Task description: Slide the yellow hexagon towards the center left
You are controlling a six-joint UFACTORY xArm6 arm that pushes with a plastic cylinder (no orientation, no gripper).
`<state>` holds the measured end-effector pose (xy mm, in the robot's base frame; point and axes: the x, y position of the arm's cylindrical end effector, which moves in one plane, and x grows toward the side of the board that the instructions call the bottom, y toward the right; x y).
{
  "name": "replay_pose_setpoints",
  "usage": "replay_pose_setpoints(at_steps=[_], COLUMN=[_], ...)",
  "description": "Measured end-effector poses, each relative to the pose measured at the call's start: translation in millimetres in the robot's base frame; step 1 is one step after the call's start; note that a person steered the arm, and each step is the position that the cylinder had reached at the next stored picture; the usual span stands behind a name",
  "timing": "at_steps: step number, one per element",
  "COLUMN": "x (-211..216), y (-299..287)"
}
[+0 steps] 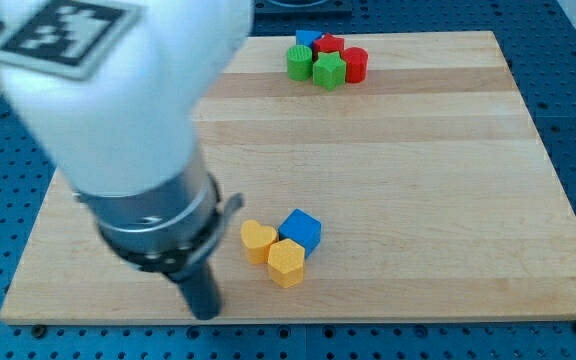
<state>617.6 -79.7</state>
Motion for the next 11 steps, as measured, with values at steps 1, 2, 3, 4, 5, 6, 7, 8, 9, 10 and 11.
replay_pose_setpoints(at_steps=[1,2,3,4,5,6,7,8,9,10,11], x=[0.0,-6.5,-25.7,-28.8,-27.8,-27.8,-28.1,-37.5,-60.6,-95.9,-127.0], y=[50.6,89.0,93.5,80.7,49.4,15.1,-10.2,-22.5,-36.6,-59.2,-76.7])
